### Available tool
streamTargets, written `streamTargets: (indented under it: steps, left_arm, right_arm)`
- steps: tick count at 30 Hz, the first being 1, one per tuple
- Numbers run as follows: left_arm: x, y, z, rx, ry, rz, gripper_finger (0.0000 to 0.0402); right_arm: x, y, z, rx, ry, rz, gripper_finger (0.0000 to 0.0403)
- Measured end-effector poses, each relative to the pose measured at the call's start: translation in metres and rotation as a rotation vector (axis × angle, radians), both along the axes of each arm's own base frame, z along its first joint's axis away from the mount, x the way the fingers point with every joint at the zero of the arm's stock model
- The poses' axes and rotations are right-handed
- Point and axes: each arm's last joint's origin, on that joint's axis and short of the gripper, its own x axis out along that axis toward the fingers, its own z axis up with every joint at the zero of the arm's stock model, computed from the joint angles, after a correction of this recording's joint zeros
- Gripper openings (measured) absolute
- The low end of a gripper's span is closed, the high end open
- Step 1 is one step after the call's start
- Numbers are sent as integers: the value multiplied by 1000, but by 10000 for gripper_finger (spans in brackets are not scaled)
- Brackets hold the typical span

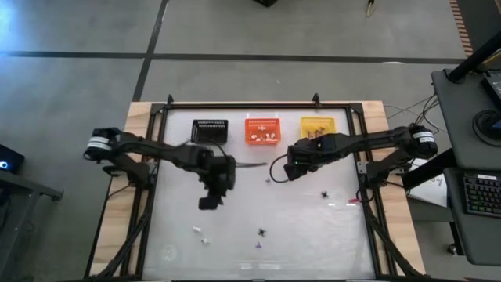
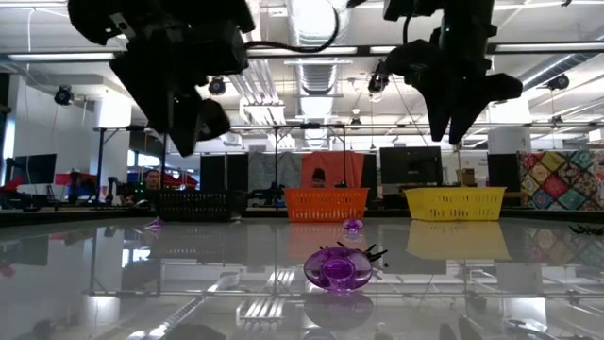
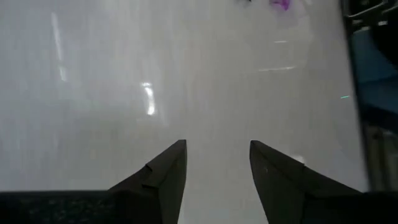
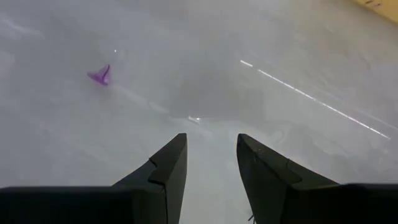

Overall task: Sort Halloween decoration
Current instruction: Put the bottom spider toy into the black bin

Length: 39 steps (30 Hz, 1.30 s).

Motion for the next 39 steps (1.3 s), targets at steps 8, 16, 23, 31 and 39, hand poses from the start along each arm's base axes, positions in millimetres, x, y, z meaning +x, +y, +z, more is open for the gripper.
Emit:
streamTargets:
  steps: [8, 16, 23, 31, 39]
  left_arm:
    - [36, -44, -20, 154, -2, -61, 152]
    - [77, -77, -26, 155, -31, -127, 150]
    - [107, -94, -32, 163, -61, -176, 150]
    - [124, -103, -44, 167, -52, -192, 150]
    - [131, -116, -62, 164, -95, -227, 150]
  right_arm:
    - [-4, 6, -1, -39, 40, -27, 134]
    - [-10, 5, -1, -45, 93, -55, 134]
    - [-10, 5, -1, -44, 91, -56, 134]
    - [-10, 8, -1, -41, 91, -46, 134]
    - [-10, 20, -1, -40, 87, -25, 134]
